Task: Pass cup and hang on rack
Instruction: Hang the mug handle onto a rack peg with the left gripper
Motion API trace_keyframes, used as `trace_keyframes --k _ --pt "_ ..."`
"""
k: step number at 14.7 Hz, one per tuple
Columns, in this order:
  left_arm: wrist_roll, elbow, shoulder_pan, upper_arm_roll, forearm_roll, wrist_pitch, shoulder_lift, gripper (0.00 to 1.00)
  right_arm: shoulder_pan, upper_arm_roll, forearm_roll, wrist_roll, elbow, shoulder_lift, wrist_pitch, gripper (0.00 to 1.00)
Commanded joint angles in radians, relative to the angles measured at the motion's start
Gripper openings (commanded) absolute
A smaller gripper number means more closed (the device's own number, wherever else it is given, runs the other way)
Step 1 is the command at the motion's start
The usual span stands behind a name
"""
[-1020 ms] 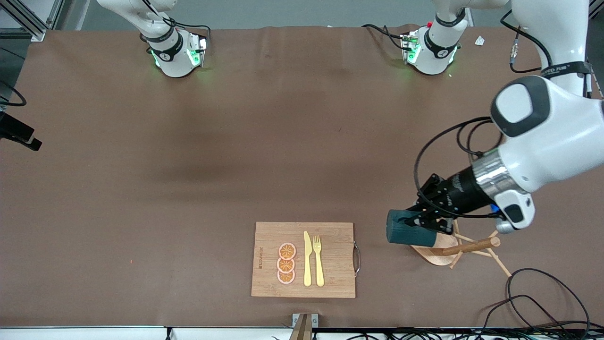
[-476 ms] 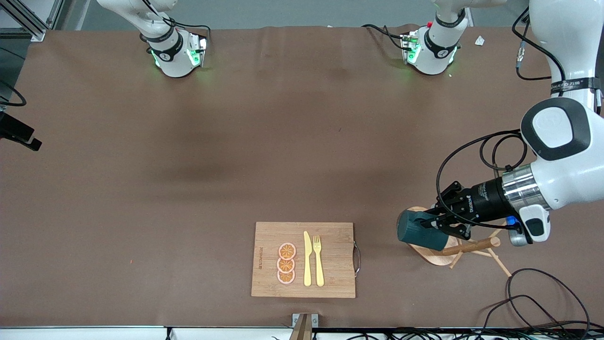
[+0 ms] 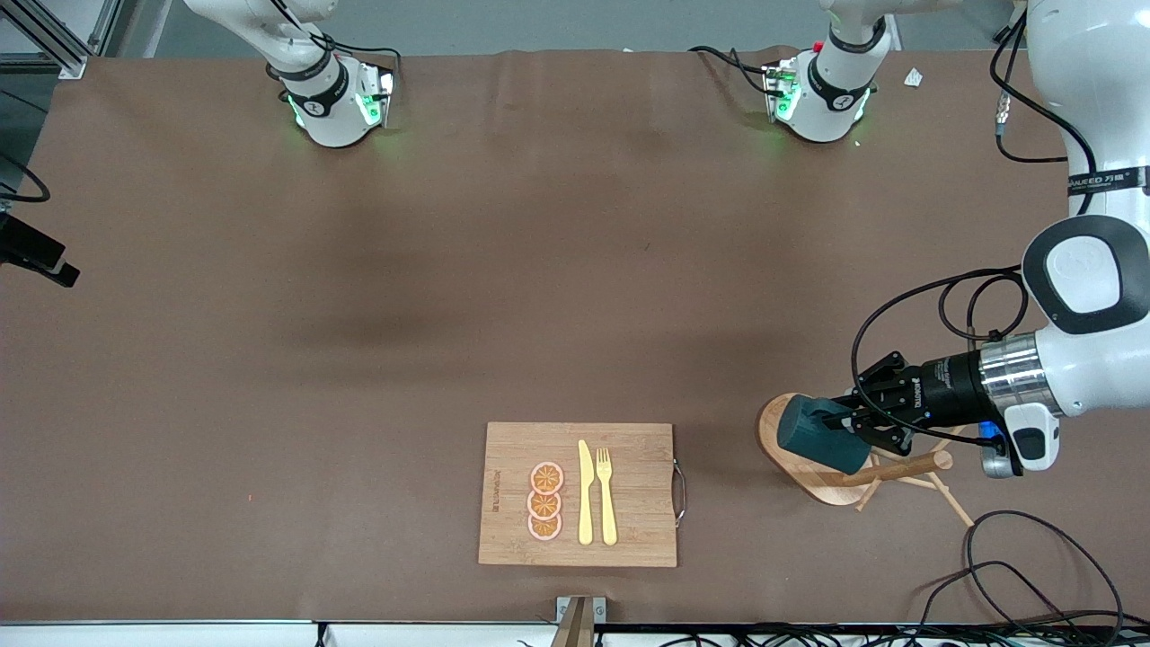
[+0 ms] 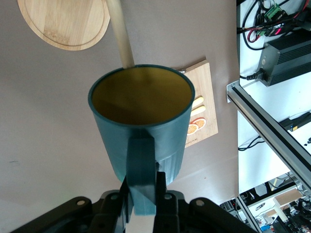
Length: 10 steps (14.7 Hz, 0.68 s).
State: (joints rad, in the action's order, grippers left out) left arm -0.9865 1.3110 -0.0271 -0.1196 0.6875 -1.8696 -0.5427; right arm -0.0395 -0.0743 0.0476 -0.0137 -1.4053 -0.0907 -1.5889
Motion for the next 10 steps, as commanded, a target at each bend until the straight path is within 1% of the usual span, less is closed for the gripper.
trace_keyframes --k 1,10 --pt "0.015 -0.004 -0.037 -0.005 0.043 0.013 -0.012 0.01 -0.016 0.013 -0.006 0.009 0.011 -0.004 0.003 1.00" --pt "0.022 -0.004 -0.092 0.003 0.208 0.013 -0.063 0.01 -0.016 0.013 -0.011 0.009 0.011 -0.004 0.004 1.00"
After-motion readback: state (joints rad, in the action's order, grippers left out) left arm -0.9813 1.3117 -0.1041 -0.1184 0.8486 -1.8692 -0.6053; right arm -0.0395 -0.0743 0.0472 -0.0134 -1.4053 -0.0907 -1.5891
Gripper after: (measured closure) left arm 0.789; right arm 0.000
